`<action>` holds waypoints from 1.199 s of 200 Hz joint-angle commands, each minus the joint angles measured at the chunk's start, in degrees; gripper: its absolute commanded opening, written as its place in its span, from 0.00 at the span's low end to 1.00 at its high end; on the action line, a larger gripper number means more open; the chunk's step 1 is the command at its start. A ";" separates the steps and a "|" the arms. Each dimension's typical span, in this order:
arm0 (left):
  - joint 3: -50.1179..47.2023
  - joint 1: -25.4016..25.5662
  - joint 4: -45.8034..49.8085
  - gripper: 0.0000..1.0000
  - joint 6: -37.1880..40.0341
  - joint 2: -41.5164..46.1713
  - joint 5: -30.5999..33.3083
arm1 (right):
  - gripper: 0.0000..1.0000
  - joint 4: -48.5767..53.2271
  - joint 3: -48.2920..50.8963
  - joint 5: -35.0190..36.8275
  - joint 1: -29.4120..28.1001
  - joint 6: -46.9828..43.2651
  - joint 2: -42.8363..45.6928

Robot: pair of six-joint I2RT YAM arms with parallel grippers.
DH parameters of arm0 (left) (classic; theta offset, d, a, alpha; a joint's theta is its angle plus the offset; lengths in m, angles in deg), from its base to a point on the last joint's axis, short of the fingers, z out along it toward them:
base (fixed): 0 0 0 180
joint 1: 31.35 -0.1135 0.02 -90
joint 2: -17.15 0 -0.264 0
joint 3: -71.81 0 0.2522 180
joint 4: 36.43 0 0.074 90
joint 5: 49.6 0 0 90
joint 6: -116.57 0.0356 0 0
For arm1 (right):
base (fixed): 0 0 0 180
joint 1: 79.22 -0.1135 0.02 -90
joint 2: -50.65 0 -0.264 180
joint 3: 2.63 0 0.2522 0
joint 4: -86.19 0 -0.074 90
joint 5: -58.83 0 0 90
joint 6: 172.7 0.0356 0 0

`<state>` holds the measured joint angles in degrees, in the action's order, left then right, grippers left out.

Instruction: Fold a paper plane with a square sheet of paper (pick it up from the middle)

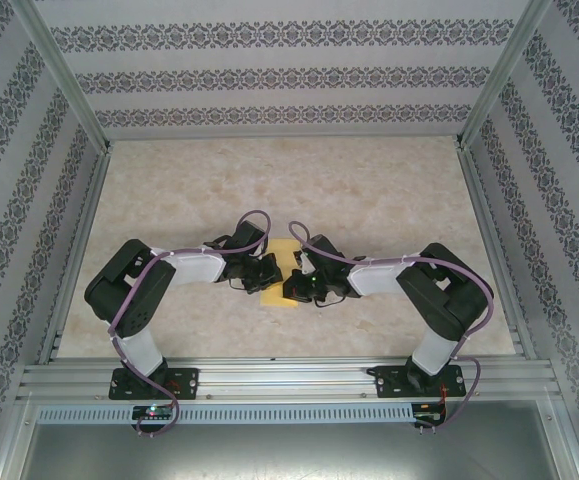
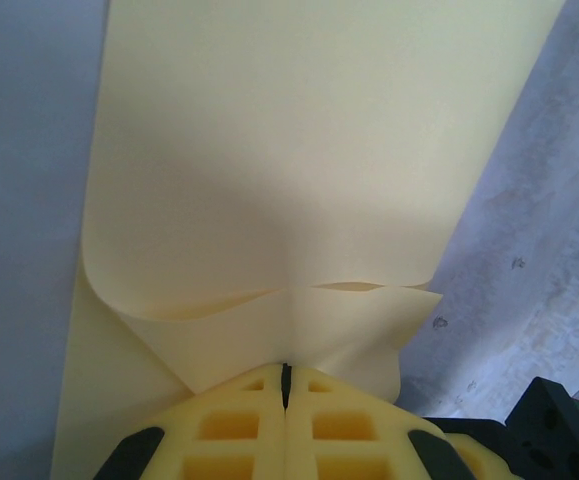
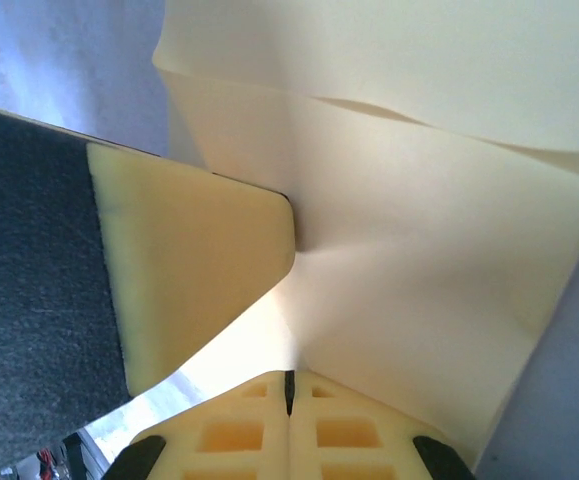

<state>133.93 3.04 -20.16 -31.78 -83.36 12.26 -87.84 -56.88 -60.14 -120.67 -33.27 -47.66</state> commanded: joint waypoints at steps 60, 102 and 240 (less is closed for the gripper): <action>-1.85 -0.20 4.36 0.00 0.45 -3.44 1.87 | 0.08 -1.60 4.19 -2.58 0.21 3.38 3.58; -1.98 -0.20 4.23 0.00 0.38 -3.47 1.80 | 0.08 -3.45 7.12 -3.27 0.51 5.26 0.04; -1.86 -0.20 4.27 0.00 0.52 -3.58 1.71 | 0.09 -0.02 16.63 0.04 -1.50 7.28 10.97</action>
<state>133.93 3.04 -20.75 -31.78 -83.84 10.82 -98.47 -42.52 -61.96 -121.83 -25.06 -39.18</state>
